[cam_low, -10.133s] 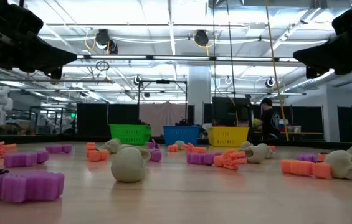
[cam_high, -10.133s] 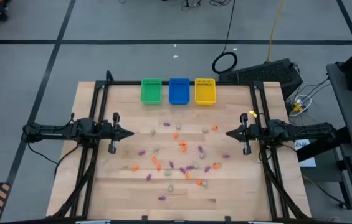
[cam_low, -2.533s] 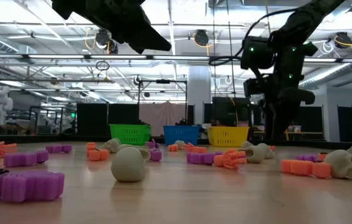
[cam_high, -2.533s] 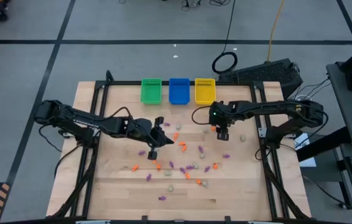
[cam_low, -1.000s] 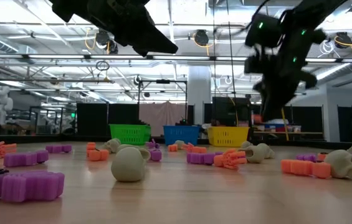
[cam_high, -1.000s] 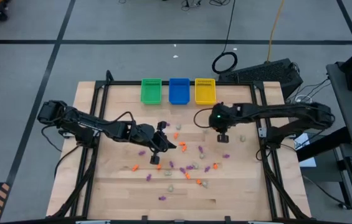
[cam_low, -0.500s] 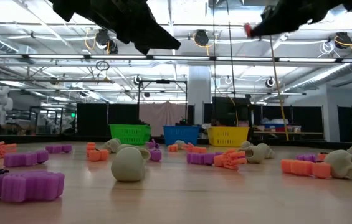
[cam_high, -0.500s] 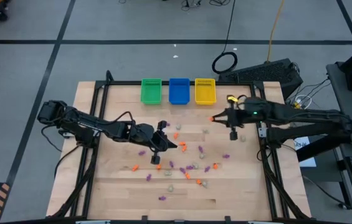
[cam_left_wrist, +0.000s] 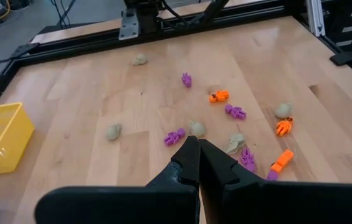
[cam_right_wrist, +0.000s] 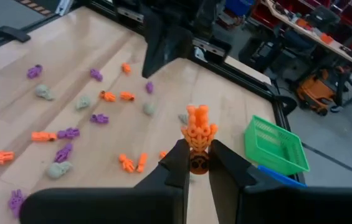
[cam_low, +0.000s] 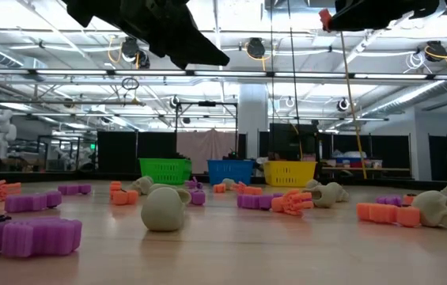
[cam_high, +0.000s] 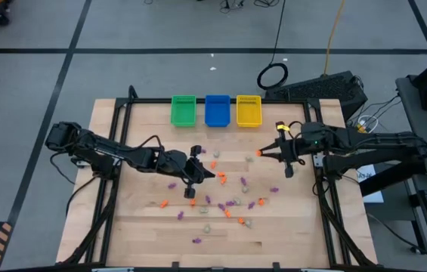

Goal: Sort Halloween decoration
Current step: Put the orange skeleton toy into the yellow bin

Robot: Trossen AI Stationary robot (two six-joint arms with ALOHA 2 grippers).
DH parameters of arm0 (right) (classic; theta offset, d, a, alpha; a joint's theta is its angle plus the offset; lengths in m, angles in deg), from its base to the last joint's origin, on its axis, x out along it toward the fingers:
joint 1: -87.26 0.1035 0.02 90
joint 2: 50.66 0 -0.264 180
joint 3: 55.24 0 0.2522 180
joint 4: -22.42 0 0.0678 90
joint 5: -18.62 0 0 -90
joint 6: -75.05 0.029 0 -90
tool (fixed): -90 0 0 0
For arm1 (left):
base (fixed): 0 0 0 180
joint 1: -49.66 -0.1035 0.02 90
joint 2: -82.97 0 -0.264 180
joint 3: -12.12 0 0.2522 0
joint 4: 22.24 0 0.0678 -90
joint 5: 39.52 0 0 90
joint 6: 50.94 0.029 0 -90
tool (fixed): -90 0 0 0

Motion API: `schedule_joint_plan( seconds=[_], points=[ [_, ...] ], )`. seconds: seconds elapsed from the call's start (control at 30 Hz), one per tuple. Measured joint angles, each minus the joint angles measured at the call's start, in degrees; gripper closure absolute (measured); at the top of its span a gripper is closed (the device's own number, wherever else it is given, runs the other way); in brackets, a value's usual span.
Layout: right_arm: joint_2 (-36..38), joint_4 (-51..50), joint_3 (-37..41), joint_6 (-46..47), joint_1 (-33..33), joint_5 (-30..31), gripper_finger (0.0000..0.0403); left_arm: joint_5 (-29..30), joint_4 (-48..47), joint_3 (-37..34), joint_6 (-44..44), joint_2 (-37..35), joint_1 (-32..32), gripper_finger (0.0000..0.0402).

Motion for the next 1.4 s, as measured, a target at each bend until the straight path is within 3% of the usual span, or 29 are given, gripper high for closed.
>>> schedule_joint_plan(
  seconds=[0.93,1.4],
  points=[
    [-0.21,-0.45,0.0,28.13,0.41,0.22,0.0371,0.11,-0.04,0.0,-0.39,-0.02,0.0,0.0401],
    [-0.21,-0.44,0.0,25.68,0.41,0.22,0.0371,0.07,-0.58,0.0,-0.39,-0.02,0.0,0.0402]
  ],
)
